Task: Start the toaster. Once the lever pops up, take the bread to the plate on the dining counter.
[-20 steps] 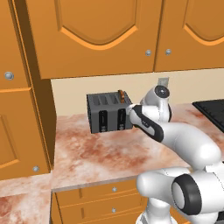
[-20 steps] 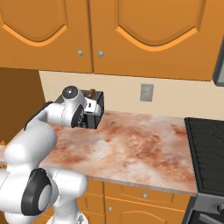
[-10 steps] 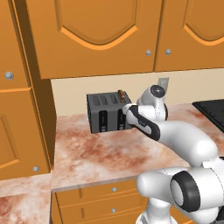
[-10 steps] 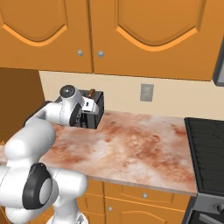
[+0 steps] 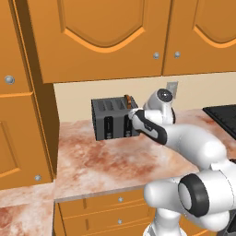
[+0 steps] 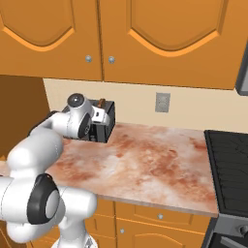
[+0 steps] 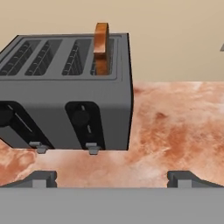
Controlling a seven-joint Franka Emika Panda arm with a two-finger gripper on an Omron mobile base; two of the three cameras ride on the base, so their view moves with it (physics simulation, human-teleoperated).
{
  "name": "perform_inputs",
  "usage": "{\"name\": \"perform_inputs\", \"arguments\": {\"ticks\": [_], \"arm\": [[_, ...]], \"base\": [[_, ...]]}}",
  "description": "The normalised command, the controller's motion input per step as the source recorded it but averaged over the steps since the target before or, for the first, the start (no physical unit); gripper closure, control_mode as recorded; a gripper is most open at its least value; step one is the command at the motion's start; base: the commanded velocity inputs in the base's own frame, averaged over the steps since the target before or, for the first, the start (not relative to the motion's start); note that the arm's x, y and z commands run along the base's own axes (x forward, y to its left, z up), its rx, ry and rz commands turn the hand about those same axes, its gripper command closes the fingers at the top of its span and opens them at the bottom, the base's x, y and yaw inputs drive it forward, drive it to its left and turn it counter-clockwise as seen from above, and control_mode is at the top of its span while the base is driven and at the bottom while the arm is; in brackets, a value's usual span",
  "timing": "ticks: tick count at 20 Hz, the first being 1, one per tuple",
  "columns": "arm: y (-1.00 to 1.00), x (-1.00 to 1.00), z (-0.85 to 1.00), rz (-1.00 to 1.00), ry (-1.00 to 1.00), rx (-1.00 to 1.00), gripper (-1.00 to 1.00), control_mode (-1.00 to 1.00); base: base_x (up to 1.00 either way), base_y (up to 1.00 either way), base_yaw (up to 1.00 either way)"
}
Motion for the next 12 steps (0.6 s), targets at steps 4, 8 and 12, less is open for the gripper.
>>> {"name": "perform_inputs", "arguments": {"ticks": [4, 8, 12], "arm": [[0.0, 0.28, 0.0, 0.0, 0.0, 0.0, -1.0, -1.0], [0.0, 0.2, 0.0, 0.0, 0.0, 0.0, -1.0, -1.0], [0.0, 0.06, 0.0, 0.0, 0.0, 0.0, -1.0, -1.0]], "base": [[0.0, 0.0, 0.0], [0.0, 0.0, 0.0], [0.0, 0.0, 0.0]]}}
